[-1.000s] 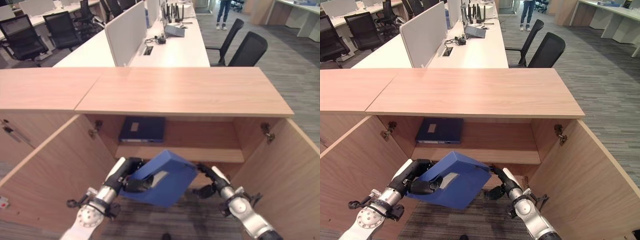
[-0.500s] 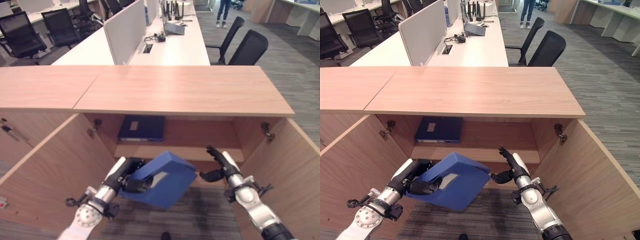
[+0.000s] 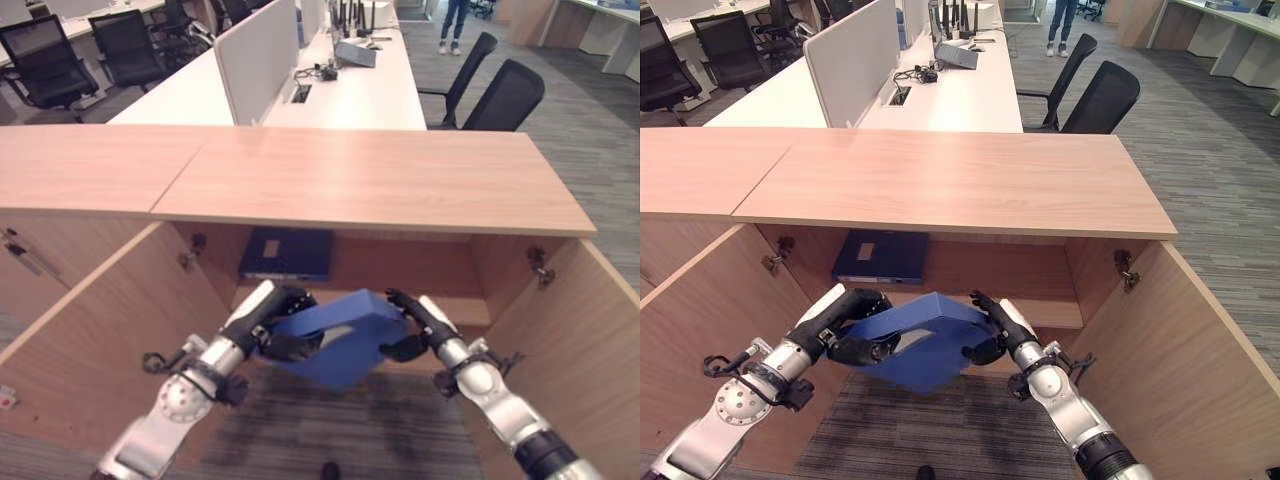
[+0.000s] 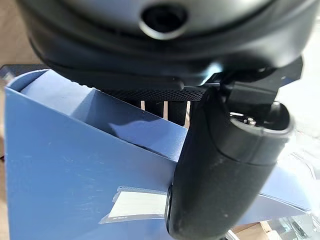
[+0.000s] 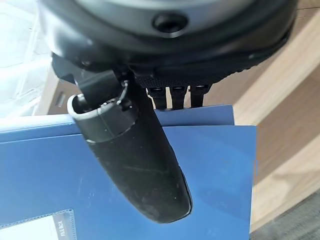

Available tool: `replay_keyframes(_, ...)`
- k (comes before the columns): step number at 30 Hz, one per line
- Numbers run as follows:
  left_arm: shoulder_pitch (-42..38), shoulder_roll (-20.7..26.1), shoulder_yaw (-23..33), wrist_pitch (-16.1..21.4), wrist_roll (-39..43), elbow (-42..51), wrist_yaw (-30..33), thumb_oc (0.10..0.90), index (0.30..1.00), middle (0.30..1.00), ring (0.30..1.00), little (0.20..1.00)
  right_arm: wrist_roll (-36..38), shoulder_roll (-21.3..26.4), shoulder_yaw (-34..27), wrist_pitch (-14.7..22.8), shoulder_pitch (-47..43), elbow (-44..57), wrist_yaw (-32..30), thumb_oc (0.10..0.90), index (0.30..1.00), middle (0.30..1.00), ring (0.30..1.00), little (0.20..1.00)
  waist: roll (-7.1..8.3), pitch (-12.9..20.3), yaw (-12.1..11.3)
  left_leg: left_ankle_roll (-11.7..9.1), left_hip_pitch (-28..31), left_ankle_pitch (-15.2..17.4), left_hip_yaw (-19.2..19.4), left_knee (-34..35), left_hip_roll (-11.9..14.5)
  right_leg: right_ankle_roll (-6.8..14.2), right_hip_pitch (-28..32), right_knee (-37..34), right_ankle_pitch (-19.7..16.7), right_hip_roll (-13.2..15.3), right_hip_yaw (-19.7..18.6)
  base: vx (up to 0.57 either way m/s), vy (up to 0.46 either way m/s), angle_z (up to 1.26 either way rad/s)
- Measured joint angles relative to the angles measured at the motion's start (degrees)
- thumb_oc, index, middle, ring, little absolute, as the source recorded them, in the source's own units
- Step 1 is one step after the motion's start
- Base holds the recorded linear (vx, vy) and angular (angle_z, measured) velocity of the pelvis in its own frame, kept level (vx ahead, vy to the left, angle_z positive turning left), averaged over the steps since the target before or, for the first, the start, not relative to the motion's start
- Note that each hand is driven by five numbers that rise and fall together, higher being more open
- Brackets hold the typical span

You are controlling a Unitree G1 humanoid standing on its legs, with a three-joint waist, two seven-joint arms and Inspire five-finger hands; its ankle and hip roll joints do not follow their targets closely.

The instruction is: Put the empty folder in the office cabinet

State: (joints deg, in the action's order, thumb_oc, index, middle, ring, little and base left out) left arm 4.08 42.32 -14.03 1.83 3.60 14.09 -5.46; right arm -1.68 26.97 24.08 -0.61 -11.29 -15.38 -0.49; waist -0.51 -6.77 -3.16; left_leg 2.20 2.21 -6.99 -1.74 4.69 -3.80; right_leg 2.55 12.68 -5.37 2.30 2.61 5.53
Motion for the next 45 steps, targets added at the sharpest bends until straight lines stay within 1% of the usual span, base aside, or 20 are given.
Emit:
replay_keyframes(4,-1.99,0.57,-1.27,0.28,-0.59,-0.19,0.06,0.4,0.3,0.3,0.3,0.3,0.28,0.33,0.18,0.02,-1.39,0.0,0.8,0.8,0.9,0.9,0.9,0.9,0.18,-0.09,-0.1,0.01,0.01,-0.01,0.07,0.0,0.0,0.0,0.01,0.0,0.0,0.01,-0.04,0.0,0.0,0.0)
replay_keyframes(7,-4.37,2.02,-3.66,0.75,-2.18,-0.28,0.08,0.4,0.3,0.3,0.3,0.3,0.3,1.02,2.0,0.05,-2.75,0.0,1.41,0.8,0.9,0.9,0.9,0.9,0.33,-0.15,-0.07,0.02,0.02,-0.03,0.08,0.0,0.0,0.01,0.02,0.0,-0.01,0.01,-0.03,0.0,0.0,0.0)
replay_keyframes(11,-7.08,4.19,-5.34,1.1,-1.98,-0.28,-0.02,0.4,0.3,0.3,0.3,0.3,0.67,2.05,2.22,0.09,-3.25,0.0,1.77,0.8,0.9,0.9,0.9,0.9,0.39,-0.18,-0.04,0.05,0.04,-0.05,0.12,-0.01,-0.01,0.03,0.03,0.0,-0.03,0.02,-0.06,0.0,0.0,0.0)
replay_keyframes(12,-9.0,6.06,-6.95,1.11,-0.81,0.02,-0.33,0.4,0.3,0.3,0.3,0.3,0.7,2.58,2.49,0.08,-3.65,0.0,1.85,0.8,0.9,0.9,0.9,0.9,0.45,-0.22,-0.08,0.06,0.04,-0.06,0.12,-0.01,0.0,0.03,0.02,0.01,-0.03,0.01,-0.06,0.0,0.0,0.0)
replay_keyframes(14,-10.47,8.68,-7.83,1.11,1.98,0.65,-0.94,0.4,0.3,0.3,0.3,0.3,0.72,3.33,3.51,0.09,-4.66,0.0,1.91,0.8,0.9,0.9,0.9,0.9,0.45,-0.22,0.04,0.06,0.09,-0.05,0.23,-0.01,0.02,0.05,0.02,0.0,-0.06,0.03,-0.19,0.0,0.0,-0.02)
replay_keyframes(18,-18.09,18.47,-11.71,1.05,11.27,0.63,-3.27,0.4,0.3,0.3,0.3,0.3,1.88,7.07,8.07,0.9,-8.36,0.01,3.13,0.8,0.9,0.9,0.9,0.9,0.56,-0.25,0.47,0.06,0.2,-0.07,0.42,-0.01,0.06,0.09,0.1,0.01,-0.12,0.01,-0.35,0.0,-0.001,-0.01)
replay_keyframes(20,-20.23,21.15,-13.14,1.01,14.54,0.55,-3.96,0.4,0.3,0.3,0.3,0.3,1.92,8.3,9.44,1.42,-9.77,0.0,3.75,0.8,0.9,0.9,0.9,0.9,0.57,-0.25,0.52,0.06,0.28,-0.06,0.43,-0.01,0.05,0.09,0.19,0.01,-0.12,0.03,-0.34,0.0,0.0,0.0)
replay_keyframes(21,-20.68,21.86,-13.5,1.0,16.03,0.53,-4.12,0.4,0.3,0.3,0.3,0.3,1.95,8.66,9.64,1.65,-10.1,0.0,4.12,0.668,0.702,0.702,0.702,0.702,0.56,-0.25,0.56,0.06,0.3,-0.06,0.44,-0.01,0.06,0.09,0.19,0.0,-0.12,0.04,-0.34,0.0,0.0,0.0)
replay_keyframes(22,-21.31,22.57,-14.16,0.86,17.21,0.52,-4.12,0.4,0.3,0.3,0.3,0.3,1.95,9.14,10.17,1.89,-10.46,0.0,4.25,0.4,0.3,0.3,0.3,0.3,0.56,-0.25,0.67,0.06,0.34,-0.07,0.43,-0.01,0.05,0.09,0.24,0.0,-0.12,0.03,-0.33,0.0,0.0,0.0)
replay_keyframes(25,-21.61,24.71,-15.4,0.76,20.73,0.49,-4.11,0.4,0.3,0.3,0.3,0.3,2.29,10.58,12.36,2.13,-11.82,0.0,5.65,0.4,0.3,0.3,0.3,0.3,0.57,-0.24,0.9,0.06,0.58,-0.06,0.47,-0.01,0.05,0.09,0.43,0.0,-0.12,0.04,-0.34,0.0,0.0,0.0)
replay_keyframes(32,-21.13,24.76,-15.36,0.7,21.07,-0.04,-5.44,0.4,0.3,0.3,0.3,0.3,5.45,11.45,13.25,2.62,-10.66,0.0,8.19,0.4,0.3,0.3,0.3,0.3,0.57,-0.24,1.35,-0.08,0.67,0.04,0.67,-0.01,0.05,0.1,0.45,0.0,-0.13,0.09,-0.47,0.0,0.0,0.0)
replay_keyframes(34,-20.16,24.17,-15.01,0.66,22.53,-0.33,-5.96,0.4,0.3,0.3,0.3,0.3,6.4,9.13,9.32,4.68,-5.98,0.06,8.0,0.4,0.3,0.3,0.3,0.3,0.65,-0.2,1.28,-0.06,0.74,0.03,0.67,-0.01,0.04,0.12,0.52,0.0,-0.12,0.11,-0.43,0.0,0.0,0.0)
replay_keyframes(37,-18.01,23.78,-14.74,0.51,22.57,-0.58,-7.51,0.4,0.3,0.3,0.3,0.3,10.01,4.32,5.43,4.69,0.1,-1.39,7.88,0.4,0.3,0.3,0.3,0.3,0.65,-0.18,1.37,-0.08,0.85,0.1,0.77,-0.01,0.06,0.11,0.6,0.01,-0.1,0.09,-0.54,0.0,0.0,-0.01)
replay_keyframes(39,-16.9,23.69,-14.67,-0.5,22.57,-0.55,-8.82,0.4,0.3,0.3,0.3,0.3,12.31,3.28,6.54,4.3,2.66,-1.38,8.31,0.4,0.3,0.3,0.3,0.3,0.56,-0.22,1.82,-0.1,0.9,0.1,0.91,-0.01,0.11,0.11,0.56,0.0,-0.1,0.09,-0.67,-0.01,-0.002,-0.04)
replay_keyframes(40,-15.43,23.52,-14.19,-0.6,22.57,-0.56,-8.99,0.419,0.328,0.328,0.328,0.328,13.2,2.27,5.75,4.39,4.74,-1.34,8.3,0.4,0.3,0.3,0.3,0.3,0.58,-0.21,1.8,-0.18,1.0,0.16,1.06,-0.01,0.13,0.11,0.64,0.0,-0.1,0.1,-0.82,-0.01,-0.011,-0.07)
replay_keyframes(41,-14.77,23.18,-14.19,-0.75,22.64,-0.56,-9.31,0.525,0.488,0.488,0.488,0.488,13.41,2.23,6.26,4.12,5.14,-1.37,8.71,0.4,0.3,0.3,0.3,0.3,0.57,-0.21,1.9,-0.22,0.98,0.18,1.23,-0.01,0.19,0.09,0.56,0.0,-0.13,0.09,-0.95,-0.01,-0.01,-0.07)
replay_keyframes(42,-14.24,22.9,-14.16,-1.11,22.91,-0.63,-9.62,0.588,0.582,0.582,0.582,0.582,14.03,2.15,6.34,3.95,5.75,-1.41,8.87,0.4,0.3,0.3,0.3,0.3,0.56,-0.2,1.91,-0.22,1.02,0.18,1.31,-0.01,0.23,0.07,0.58,0.0,-0.15,0.07,-1.04,0.0,-0.017,-0.05)
replay_keyframes(43,-13.01,21.75,-13.47,-1.5,23.16,-0.78,-9.98,0.709,0.764,0.764,0.764,0.764,14.95,1.78,5.82,4.02,6.88,-1.43,8.94,0.4,0.3,0.3,0.3,0.3,0.53,-0.14,2.31,-0.37,1.05,0.29,1.37,0.0,0.26,0.13,0.59,0.0,-0.16,0.06,-1.08,0.0,-0.011,-0.04)
replay_keyframes(44,-8.81,16.89,-11.91,-1.86,23.32,-3.66,-10.18,0.8,0.9,0.9,0.9,0.9,16.06,1.54,5.38,3.98,9.29,-1.8,9.1,0.4,0.3,0.3,0.3,0.3,0.3,0.04,2.75,-0.3,1.15,0.26,1.43,-0.01,0.24,0.2,0.64,0.02,-0.2,0.1,-1.15,-0.01,-0.022,-0.05)
replay_keyframes(45,-6.58,12.99,-11.74,-3.78,26.2,-7.51,-10.49,0.8,0.9,0.9,0.9,0.9,16.95,1.69,5.55,2.84,10.66,-3.75,9.75,0.4,0.3,0.3,0.3,0.3,0.18,0.14,2.88,-0.44,1.17,0.35,1.54,0.0,0.31,0.13,0.6,0.0,-0.24,0.04,-1.31,-0.01,-0.013,-0.05)
